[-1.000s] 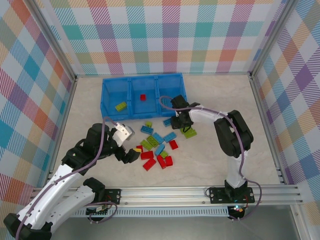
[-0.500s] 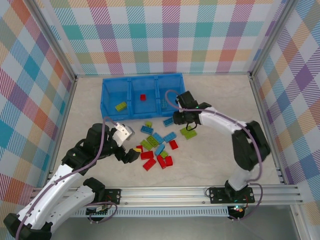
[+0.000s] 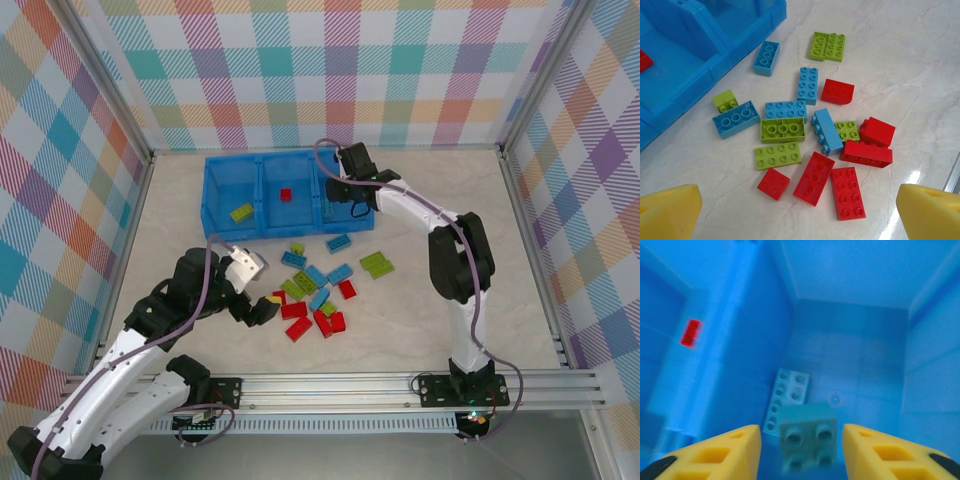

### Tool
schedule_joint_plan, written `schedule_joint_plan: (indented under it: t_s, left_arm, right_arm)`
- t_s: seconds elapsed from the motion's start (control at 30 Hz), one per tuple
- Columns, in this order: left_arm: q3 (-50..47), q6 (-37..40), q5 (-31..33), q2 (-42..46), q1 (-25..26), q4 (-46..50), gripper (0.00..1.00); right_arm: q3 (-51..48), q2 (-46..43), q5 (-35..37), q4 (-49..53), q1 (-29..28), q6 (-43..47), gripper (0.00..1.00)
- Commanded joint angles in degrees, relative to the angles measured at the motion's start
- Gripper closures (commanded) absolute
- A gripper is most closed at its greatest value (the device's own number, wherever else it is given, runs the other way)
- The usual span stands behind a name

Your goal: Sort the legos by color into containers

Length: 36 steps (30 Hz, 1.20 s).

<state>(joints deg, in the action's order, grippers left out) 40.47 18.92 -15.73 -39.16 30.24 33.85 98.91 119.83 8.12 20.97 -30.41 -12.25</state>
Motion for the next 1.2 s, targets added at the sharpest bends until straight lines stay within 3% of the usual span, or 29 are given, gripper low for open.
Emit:
schedule_joint_plan:
  t_s: [0.0,0.2,0.33,0.4,0.5,0.57,0.73,0.83,0.97,1.17]
  left_arm:
    - [-0.8,0.3,1.0,0.3,0.3,-2.0,0.0]
    - [-0.1,-0.3,1.3,-2.0,0.3,-2.3,0.0]
    - [0.5,-4.7,6.1,-2.0,0.3,-3.3,0.0]
    - [3.0,-11.1,11.5,-2.6,0.2,-1.6,0.0]
    - [9.4,-31.1,20.6,-4.9,0.2,5.8,0.0]
    - [10.1,-42.8,21.5,-6.2,0.3,9.1,0.0]
    - [5.7,-62.2,19.1,-12.5,0.5,8.7,0.04]
    - [5.4,-65.6,15.8,-20.5,2.0,6.4,0.05]
    - [6.5,-64.6,13.6,-31.0,5.6,1.5,0.05]
    - [7.1,-65.3,17.9,-41.4,7.1,-2.5,0.09]
  right_arm:
    - [3.0,-1.2,-0.3,2.0,0.1,1.3,0.51]
    - [-3.4,-9.6,-1.8,2.1,0.1,1.7,0.49]
    - [-16.9,-22.8,-8.1,-0.5,0.0,0.3,0.41]
    - [-24.9,-30.3,-13.4,-1.8,0.1,-1.3,0.36]
    - [-33.4,-40.4,-18.3,1.3,-0.2,-5.4,0.32]
    - [-36.0,-46.2,-20.0,7.5,-1.0,-6.3,0.31]
    - [-37.4,-54.0,-23.0,19.4,-2.7,-7.4,0.27]
    - [-35.8,-54.7,-24.2,24.0,-3.0,-9.1,0.23]
    - [-36.7,-55.1,-27.7,24.4,-4.8,-9.0,0.19]
    - [-37.4,-53.3,-27.8,25.7,-8.4,-8.4,0.12]
